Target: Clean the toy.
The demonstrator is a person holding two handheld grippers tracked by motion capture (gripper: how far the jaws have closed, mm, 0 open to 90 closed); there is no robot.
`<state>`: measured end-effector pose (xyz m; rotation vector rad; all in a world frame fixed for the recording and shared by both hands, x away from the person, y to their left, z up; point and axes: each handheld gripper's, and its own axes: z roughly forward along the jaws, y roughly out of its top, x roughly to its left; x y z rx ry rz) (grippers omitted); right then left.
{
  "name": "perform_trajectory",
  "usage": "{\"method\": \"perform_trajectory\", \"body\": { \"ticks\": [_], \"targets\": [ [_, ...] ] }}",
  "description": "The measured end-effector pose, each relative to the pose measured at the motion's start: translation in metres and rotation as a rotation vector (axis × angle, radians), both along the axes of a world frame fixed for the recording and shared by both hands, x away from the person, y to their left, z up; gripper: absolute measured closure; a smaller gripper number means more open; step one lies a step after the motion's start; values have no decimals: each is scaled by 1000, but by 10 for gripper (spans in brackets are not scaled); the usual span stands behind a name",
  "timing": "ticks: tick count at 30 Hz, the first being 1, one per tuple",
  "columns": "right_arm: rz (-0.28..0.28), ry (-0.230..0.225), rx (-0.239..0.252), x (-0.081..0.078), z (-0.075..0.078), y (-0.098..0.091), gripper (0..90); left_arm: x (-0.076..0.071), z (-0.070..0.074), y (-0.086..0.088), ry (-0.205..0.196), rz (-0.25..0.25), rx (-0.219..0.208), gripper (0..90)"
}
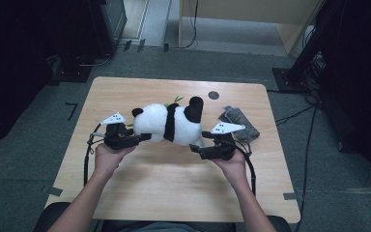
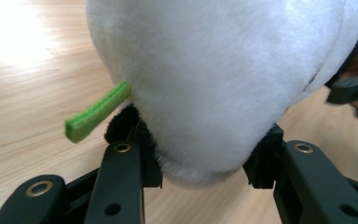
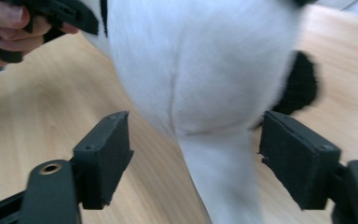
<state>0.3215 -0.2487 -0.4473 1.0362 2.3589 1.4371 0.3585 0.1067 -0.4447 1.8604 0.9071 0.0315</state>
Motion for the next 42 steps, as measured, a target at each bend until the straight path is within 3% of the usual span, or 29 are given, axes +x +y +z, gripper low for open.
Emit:
{"method": "perform_trajectory", "body": {
  "ticks": [1,3,4,7,12,15,21,24,27,31,38,42],
  "targets": [
    [16,6,5,2,-2,2,209,-1,1,-2,12,-13,-8,576],
    [20,-1,-10,5,-8,6,163,0,0,-7,83,-34,-29,557],
    [11,3,-17,7,-10,8,130,-1,-1,-10,100,-40,-29,556],
    [-46,53,-18,13,-16,11,133,-3,-5,-19,108,-49,-18,555],
    [-88,53,-29,13,-14,10,308,-2,-9,-19,120,-30,-33,528],
    [-105,56,-30,11,-9,11,365,-2,-9,-20,102,-18,-17,489],
    [-121,111,-5,14,-6,8,367,-2,-11,-18,36,-5,-1,356],
    [-119,170,34,16,-5,5,339,-2,-13,-15,2,-2,1,327],
    [-111,194,70,17,-4,3,334,-3,-13,-15,-29,-10,38,320],
    [-132,217,90,16,3,1,334,-9,-13,-21,-114,-17,113,318],
    [-124,243,145,13,9,-8,318,-9,-13,-17,-107,-32,85,320],
    [-119,248,163,13,10,-9,318,-9,-15,-19,-77,-22,100,380]
  ]
}}
